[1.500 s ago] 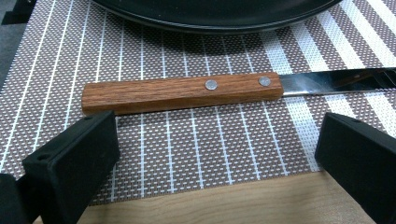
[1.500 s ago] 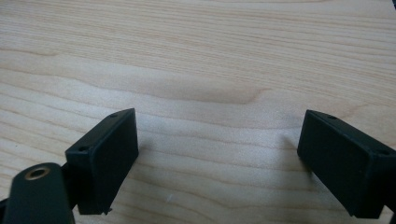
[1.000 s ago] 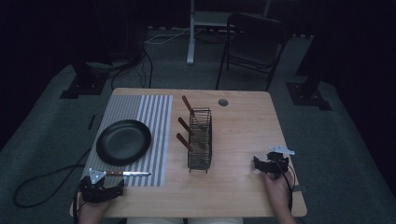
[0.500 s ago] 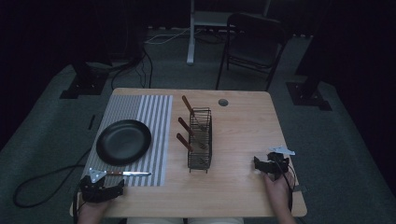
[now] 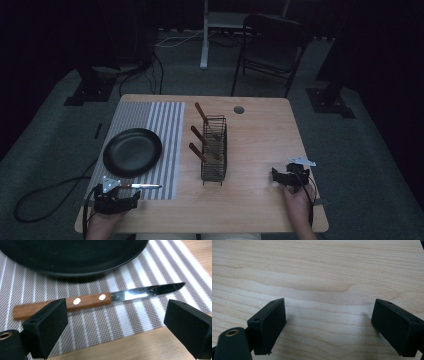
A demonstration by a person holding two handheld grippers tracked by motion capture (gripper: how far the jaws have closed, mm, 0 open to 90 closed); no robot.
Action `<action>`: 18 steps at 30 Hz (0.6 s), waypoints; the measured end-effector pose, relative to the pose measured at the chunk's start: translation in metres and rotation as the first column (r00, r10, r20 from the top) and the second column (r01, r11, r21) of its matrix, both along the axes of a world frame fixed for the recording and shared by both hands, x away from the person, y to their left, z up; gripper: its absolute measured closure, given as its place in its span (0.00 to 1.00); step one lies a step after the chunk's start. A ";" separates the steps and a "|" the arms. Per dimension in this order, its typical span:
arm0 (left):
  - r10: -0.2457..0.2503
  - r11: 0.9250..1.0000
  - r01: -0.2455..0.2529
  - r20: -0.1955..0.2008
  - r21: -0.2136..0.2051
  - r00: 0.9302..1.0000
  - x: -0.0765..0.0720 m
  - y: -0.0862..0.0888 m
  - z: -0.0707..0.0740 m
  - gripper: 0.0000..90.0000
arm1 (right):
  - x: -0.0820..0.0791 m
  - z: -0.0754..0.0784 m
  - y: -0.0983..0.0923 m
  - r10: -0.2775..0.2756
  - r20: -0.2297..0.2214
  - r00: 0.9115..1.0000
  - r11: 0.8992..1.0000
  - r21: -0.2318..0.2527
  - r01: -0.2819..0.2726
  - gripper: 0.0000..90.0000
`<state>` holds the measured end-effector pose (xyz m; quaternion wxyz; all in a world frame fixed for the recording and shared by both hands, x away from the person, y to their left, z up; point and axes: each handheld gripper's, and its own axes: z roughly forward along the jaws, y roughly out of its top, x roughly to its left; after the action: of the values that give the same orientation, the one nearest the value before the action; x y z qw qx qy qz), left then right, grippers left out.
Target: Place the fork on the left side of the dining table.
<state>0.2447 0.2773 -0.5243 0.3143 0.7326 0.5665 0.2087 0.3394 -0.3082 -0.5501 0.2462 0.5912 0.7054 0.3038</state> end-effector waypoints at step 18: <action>-0.165 0.986 0.165 0.046 -0.012 0.985 0.032 -0.042 0.035 0.09 | 0.000 0.000 0.000 0.000 -0.001 1.000 1.000 0.000 0.000 0.13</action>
<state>0.2765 0.2354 -0.4893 0.3487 0.7697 0.4984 0.1939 0.3393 -0.3082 -0.5501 0.2462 0.5913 0.7055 0.3035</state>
